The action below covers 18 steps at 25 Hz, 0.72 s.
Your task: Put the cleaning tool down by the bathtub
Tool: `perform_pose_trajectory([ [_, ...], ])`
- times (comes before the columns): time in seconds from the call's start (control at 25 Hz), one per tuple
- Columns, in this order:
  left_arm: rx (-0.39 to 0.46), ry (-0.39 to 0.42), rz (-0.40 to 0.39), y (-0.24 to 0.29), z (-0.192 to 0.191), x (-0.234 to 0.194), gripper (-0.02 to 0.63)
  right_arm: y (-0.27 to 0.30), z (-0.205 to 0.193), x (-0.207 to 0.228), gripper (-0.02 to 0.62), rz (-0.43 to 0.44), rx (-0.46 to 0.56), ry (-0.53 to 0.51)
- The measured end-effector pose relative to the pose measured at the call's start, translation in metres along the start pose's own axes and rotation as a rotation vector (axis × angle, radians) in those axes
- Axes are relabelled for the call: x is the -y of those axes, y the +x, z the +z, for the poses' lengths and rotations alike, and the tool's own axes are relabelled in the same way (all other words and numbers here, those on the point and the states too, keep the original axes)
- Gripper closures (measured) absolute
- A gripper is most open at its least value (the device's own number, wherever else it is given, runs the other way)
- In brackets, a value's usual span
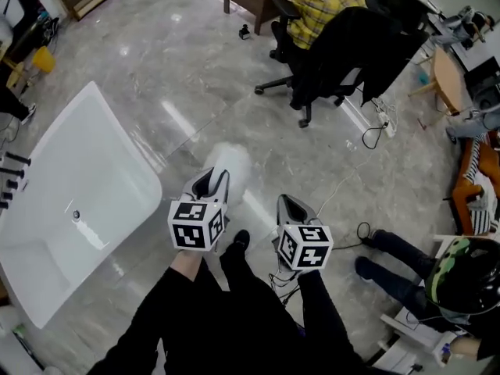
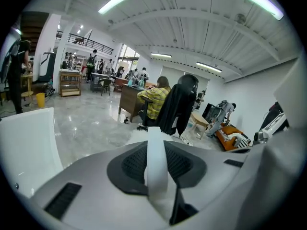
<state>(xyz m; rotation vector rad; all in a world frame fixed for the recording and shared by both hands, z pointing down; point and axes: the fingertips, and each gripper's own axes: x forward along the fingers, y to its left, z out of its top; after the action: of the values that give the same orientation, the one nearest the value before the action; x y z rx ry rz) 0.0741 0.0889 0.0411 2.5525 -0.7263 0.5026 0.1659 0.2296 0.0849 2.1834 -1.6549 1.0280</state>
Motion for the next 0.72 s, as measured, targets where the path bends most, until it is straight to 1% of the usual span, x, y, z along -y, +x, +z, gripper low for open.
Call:
perform_pose_trajectory([
  [0.16, 0.025, -0.024, 0.053, 0.000, 0.003, -0.007, 0.505, 0.012, 0.009, -0.004, 0.596, 0.047, -0.007, -0.038],
  [0.32, 0.037, -0.063, 0.112, 0.002, -0.003, -0.018, 0.505, 0.025, 0.015, -0.008, 0.597, 0.079, -0.021, -0.073],
  [0.6, 0.004, -0.135, 0.190, 0.020, -0.030, -0.043, 0.505, 0.056, 0.012, -0.017, 0.597, 0.135, -0.080, -0.121],
  [0.72, -0.009, -0.153, 0.217, 0.029, -0.043, -0.063, 0.505, 0.077, 0.006, -0.023, 0.597, 0.152, -0.110, -0.143],
])
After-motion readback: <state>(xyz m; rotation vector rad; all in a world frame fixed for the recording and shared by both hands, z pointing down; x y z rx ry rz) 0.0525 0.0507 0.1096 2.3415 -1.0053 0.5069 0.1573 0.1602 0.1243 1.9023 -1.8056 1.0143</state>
